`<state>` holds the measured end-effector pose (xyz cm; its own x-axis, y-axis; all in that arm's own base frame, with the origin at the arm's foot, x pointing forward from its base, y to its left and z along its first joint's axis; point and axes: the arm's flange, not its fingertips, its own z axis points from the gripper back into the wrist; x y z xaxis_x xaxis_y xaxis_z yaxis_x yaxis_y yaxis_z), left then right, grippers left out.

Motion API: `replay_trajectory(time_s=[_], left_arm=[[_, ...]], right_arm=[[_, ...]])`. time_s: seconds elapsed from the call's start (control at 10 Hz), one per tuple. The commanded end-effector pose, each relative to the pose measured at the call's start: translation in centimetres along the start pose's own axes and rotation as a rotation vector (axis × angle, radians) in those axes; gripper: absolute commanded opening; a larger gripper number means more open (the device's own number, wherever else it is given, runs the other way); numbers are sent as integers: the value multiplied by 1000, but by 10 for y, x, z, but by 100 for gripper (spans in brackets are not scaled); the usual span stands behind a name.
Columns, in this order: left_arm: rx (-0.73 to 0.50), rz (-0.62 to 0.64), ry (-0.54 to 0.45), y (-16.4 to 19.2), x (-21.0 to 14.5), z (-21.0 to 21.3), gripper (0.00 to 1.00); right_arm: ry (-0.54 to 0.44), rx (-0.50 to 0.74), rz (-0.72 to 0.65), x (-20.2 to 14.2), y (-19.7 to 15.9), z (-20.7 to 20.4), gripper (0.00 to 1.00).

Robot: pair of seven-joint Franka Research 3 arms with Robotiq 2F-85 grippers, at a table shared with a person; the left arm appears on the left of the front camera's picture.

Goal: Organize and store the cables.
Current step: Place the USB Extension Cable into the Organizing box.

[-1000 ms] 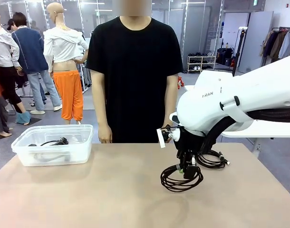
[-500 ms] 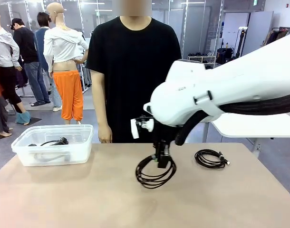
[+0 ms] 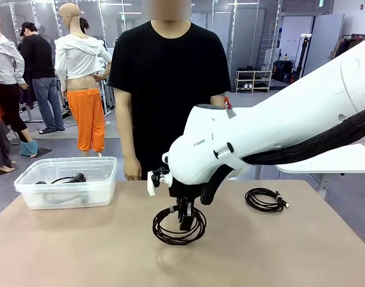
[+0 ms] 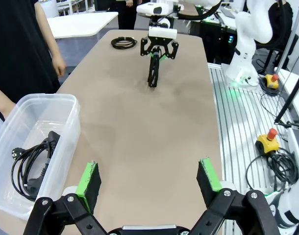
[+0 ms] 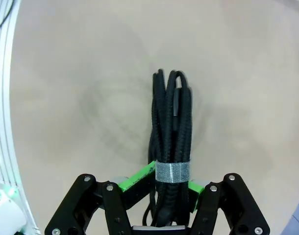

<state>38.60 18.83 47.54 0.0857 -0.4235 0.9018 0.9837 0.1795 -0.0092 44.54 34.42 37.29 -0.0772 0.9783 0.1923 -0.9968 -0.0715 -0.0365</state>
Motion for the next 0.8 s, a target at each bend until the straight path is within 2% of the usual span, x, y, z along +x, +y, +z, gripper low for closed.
replay_trajectory(time_s=[0.0, 0.1, 0.2, 0.3, 0.4, 0.5, 0.7], left_arm=[[-5, -9, -12, -3, 1, 2, 100], [-5, -9, -12, -3, 1, 2, 100], [-5, -9, -12, -3, 1, 2, 100], [-5, -9, -12, -3, 1, 2, 100], [-5, -9, -12, -3, 1, 2, 100], [-5, -9, -12, -3, 1, 2, 100], [-5, -9, -12, -3, 1, 2, 100]], right_arm=[[52, 31, -11, 2, 18, -10, 6], [64, 51, 1, 2, 25, -14, 28], [63, 57, -5, 2, 28, -14, 42], [62, 56, -15, 0, 30, -13, 64], [53, 69, -28, -2, 32, -12, 78], [49, 92, -40, -5, 36, -14, 100], [45, 92, -56, -9, 40, -12, 100]])
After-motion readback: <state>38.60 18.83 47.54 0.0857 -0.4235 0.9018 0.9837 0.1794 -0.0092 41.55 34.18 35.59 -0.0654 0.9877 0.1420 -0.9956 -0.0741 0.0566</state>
